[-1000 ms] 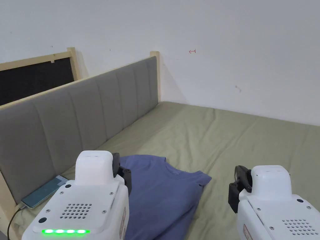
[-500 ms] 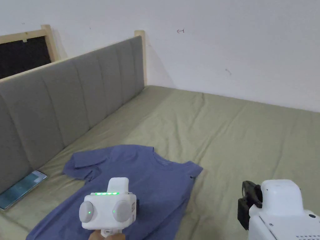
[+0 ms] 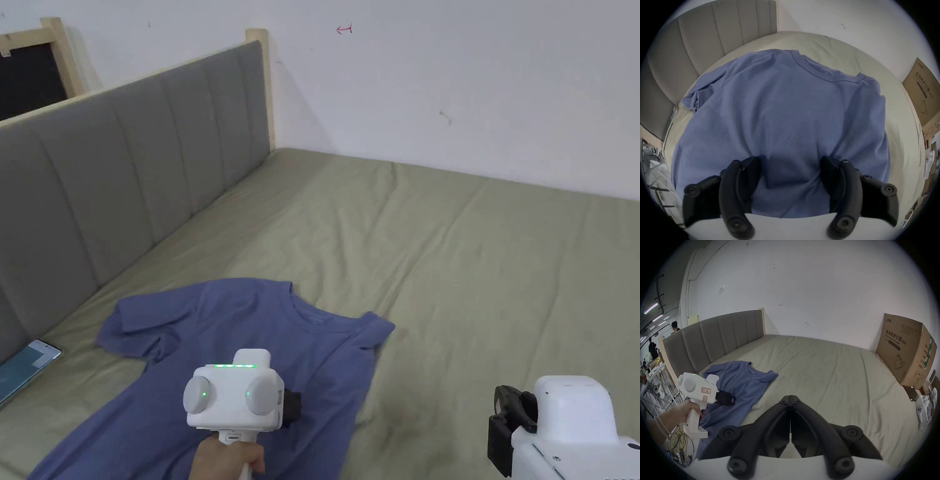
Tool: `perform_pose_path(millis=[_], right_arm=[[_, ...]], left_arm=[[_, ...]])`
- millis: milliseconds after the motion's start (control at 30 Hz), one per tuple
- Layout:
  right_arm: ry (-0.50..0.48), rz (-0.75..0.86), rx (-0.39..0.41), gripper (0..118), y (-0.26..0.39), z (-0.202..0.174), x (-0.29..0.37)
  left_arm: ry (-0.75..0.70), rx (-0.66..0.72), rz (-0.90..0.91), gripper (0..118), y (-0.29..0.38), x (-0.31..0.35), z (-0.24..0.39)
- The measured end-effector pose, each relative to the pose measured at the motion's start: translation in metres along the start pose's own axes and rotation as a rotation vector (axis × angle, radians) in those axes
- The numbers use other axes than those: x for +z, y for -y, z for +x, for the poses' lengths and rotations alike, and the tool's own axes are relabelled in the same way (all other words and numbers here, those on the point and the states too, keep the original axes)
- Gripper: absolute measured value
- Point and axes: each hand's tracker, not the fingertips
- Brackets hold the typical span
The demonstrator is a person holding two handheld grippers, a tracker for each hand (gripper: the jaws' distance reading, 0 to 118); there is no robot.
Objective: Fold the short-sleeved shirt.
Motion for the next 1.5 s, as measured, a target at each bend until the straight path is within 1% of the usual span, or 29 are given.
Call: perform_pose_path(millis=[33, 100, 133, 167, 200, 267, 333, 400, 433, 467, 533, 633, 733, 833, 900, 1000, 1033, 1100, 1200, 1233, 1267, 1367, 1433, 1467, 1500], right_arm=[[0.001, -0.006, -0.012, 0, 0.001, 0.002, -0.001], [-0.003, -0.019, -0.045, 0, 0.002, 0.007, -0.002], [-0.002, -0.021, -0.061, 0, 0.002, 0.009, -0.002], [-0.001, -0.021, -0.074, 0, 0.003, 0.011, -0.001], [-0.002, -0.020, -0.083, 0, 0.003, 0.014, 0.001], [0.001, -0.017, -0.091, 0, 0.003, 0.019, 0.005], [0.016, -0.014, -0.094, 0, 0.003, 0.026, 0.009], [0.034, -0.007, -0.113, 0, 0.003, 0.035, 0.015], [0.043, -0.002, -0.131, 0, 0.003, 0.040, 0.018], [0.051, 0.005, -0.149, 0, 0.002, 0.046, 0.020], [0.066, 0.012, -0.175, 0, 0.001, 0.056, 0.025], [0.098, 0.037, -0.218, 0, -0.002, 0.072, 0.036], [0.131, 0.069, -0.242, 0, -0.007, 0.089, 0.052], [0.189, 0.113, -0.254, 0, -0.013, 0.108, 0.071], [0.224, 0.141, -0.279, 0, -0.016, 0.123, 0.086], [0.299, 0.190, -0.307, 0, -0.021, 0.145, 0.112], [0.322, 0.207, -0.313, 0, -0.021, 0.153, 0.120], [0.371, 0.230, -0.327, 0, -0.022, 0.169, 0.139], [0.449, 0.270, -0.361, 0, -0.018, 0.191, 0.166], [0.462, 0.270, -0.369, 0, -0.016, 0.198, 0.173], [0.483, 0.270, -0.380, 0, -0.012, 0.206, 0.179], [0.532, 0.250, -0.419, 0, 0.005, 0.225, 0.188], [0.543, 0.212, -0.458, 0, 0.018, 0.235, 0.188], [0.543, 0.193, -0.480, 0, 0.026, 0.240, 0.187], [0.536, 0.179, -0.491, 0, 0.033, 0.244, 0.186]], left_arm=[[0.011, 0.007, 0.000, 47, -0.004, 0.005, -0.001], [0.019, 0.056, -0.007, 31, -0.008, 0.009, -0.006], [-0.010, 0.082, -0.018, 20, -0.009, 0.007, -0.008], [0.046, 0.115, -0.057, 0, -0.009, 0.002, -0.011], [0.021, 0.096, -0.043, 0, -0.010, 0.002, -0.013], [0.020, 0.086, -0.049, 0, -0.013, 0.010, -0.009], [0.036, 0.115, -0.051, 0, -0.016, 0.018, -0.013], [0.104, 0.222, -0.045, 0, -0.021, 0.032, -0.021], [0.143, 0.237, -0.018, 0, -0.024, 0.041, -0.022], [0.165, 0.241, 0.023, 0, -0.027, 0.051, -0.023], [0.205, 0.204, 0.046, 0, -0.036, 0.071, -0.014], [0.302, 0.193, 0.099, 0, -0.050, 0.097, 0.013], [0.416, 0.131, 0.133, 0, -0.059, 0.123, 0.056], [0.534, 0.027, 0.187, 0, -0.063, 0.157, 0.110], [0.619, -0.037, 0.220, 0, -0.063, 0.184, 0.150], [0.809, -0.122, 0.249, 0, -0.061, 0.224, 0.207], [0.854, -0.183, 0.265, 0, -0.057, 0.237, 0.227], [0.896, -0.297, 0.282, 0, -0.043, 0.260, 0.270], [1.029, -0.386, 0.238, 0, -0.009, 0.268, 0.317], [1.049, -0.410, 0.205, 0, 0.003, 0.263, 0.332], [1.016, -0.456, 0.184, 0, 0.017, 0.256, 0.346], [0.824, -0.612, 0.151, 0, 0.066, 0.213, 0.393], [0.787, -0.671, 0.020, 0, 0.095, 0.173, 0.416], [0.769, -0.661, -0.084, 0, 0.107, 0.157, 0.422], [0.783, -0.644, -0.130, 0, 0.117, 0.143, 0.424]])
